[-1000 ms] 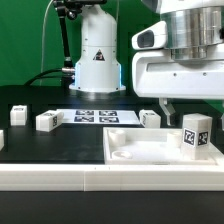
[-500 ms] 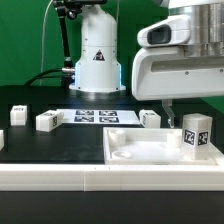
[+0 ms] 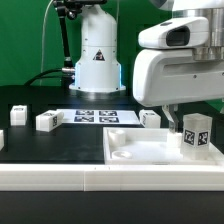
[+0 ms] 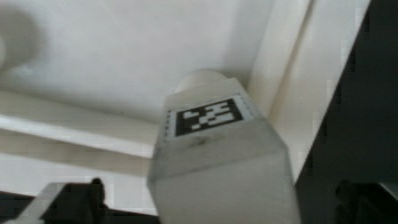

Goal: Assemble one leg

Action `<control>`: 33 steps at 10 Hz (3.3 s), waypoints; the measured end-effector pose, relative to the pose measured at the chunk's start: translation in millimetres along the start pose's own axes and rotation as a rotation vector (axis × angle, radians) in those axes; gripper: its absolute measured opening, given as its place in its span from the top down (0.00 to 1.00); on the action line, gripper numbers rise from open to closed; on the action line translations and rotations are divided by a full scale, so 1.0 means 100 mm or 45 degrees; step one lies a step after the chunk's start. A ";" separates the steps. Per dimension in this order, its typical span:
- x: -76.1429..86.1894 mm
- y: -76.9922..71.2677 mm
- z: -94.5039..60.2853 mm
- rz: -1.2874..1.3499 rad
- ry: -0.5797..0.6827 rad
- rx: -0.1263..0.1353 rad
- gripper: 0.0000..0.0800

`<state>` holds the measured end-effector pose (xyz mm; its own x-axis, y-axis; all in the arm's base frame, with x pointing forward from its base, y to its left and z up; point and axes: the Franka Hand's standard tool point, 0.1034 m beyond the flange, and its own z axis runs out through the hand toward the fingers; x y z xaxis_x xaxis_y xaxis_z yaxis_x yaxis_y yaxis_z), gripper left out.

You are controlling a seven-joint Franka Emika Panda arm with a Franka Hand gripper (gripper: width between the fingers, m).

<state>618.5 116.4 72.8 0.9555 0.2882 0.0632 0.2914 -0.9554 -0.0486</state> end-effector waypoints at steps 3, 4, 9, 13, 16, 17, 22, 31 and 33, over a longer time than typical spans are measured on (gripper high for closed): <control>-0.04 0.01 0.03 -0.035 0.008 0.000 0.20; -0.04 0.01 0.04 -0.035 0.007 0.000 0.42; -0.04 0.01 0.04 0.169 0.008 0.006 0.64; -0.05 0.00 0.04 0.766 0.089 0.042 0.64; -0.06 -0.01 0.04 1.297 0.127 0.074 0.64; -0.06 -0.01 0.04 1.432 0.123 0.086 0.64; -0.06 -0.01 0.04 1.631 0.110 0.113 0.39; 0.00 -0.08 -0.02 0.490 0.079 0.026 0.19; -0.02 -0.11 -0.01 0.226 0.061 -0.015 0.19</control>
Offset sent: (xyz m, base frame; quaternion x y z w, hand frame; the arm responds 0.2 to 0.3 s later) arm 0.0000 0.0000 0.0000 0.0000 0.0000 0.0000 1.0000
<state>613.4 126.0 73.9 0.9884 0.1120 0.1021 0.1177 -0.9917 -0.0516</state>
